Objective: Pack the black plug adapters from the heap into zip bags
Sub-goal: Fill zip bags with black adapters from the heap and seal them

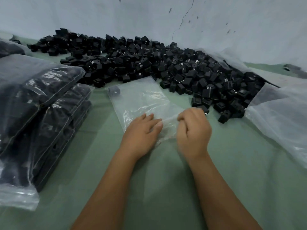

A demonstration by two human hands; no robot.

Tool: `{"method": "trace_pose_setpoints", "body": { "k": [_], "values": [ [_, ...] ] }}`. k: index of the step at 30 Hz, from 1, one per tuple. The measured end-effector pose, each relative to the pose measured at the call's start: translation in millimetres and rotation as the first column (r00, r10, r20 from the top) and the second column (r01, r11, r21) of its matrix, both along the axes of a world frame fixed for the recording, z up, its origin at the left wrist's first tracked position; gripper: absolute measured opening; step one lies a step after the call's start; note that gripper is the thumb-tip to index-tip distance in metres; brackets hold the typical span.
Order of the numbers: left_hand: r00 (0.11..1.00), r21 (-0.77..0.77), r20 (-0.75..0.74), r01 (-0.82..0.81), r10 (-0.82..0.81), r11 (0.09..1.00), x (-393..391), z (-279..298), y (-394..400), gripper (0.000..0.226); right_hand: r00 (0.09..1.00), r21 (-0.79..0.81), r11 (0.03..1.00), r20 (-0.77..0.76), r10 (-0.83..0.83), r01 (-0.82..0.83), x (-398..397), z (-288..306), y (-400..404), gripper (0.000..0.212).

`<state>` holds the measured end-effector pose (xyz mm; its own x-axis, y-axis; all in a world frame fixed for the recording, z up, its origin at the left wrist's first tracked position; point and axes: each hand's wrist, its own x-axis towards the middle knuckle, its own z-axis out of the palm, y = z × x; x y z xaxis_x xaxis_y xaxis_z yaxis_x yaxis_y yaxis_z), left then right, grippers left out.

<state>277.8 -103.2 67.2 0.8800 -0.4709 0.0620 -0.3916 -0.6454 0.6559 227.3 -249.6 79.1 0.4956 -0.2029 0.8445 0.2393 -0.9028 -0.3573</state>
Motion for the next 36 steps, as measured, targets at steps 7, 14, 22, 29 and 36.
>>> {"method": "trace_pose_setpoints", "body": {
  "k": [7, 14, 22, 29, 36],
  "values": [
    [0.98, -0.023, 0.065, 0.19, -0.188, 0.981, -5, 5, 14, 0.058, 0.874, 0.349, 0.868, -0.455, -0.172, 0.353, 7, -13, -54, 0.032],
    [0.97, 0.011, 0.089, 0.225, -0.225, 0.974, 2, 9, 32, 0.041, 0.797, 0.384, 0.84, -0.597, -0.091, 0.384, 11, -18, -61, 0.041],
    [0.984, -0.067, 0.041, 0.174, -0.172, 0.982, 3, 6, 36, 0.043, 0.98, 0.357, 0.934, -0.176, 0.093, -0.024, -6, 0, -19, 0.027],
    [0.989, -0.471, -0.091, 0.059, -0.115, 0.88, 3, 5, 32, 0.032, 0.893, 0.022, 0.931, -0.274, 0.356, -0.365, -8, -2, 41, 0.028],
    [0.994, -0.644, 0.005, -0.078, 0.106, 0.761, -5, 11, 27, 0.03, 0.796, 0.089, 0.965, -0.549, 0.253, -0.246, -3, -13, 18, 0.025]
  ]
}}
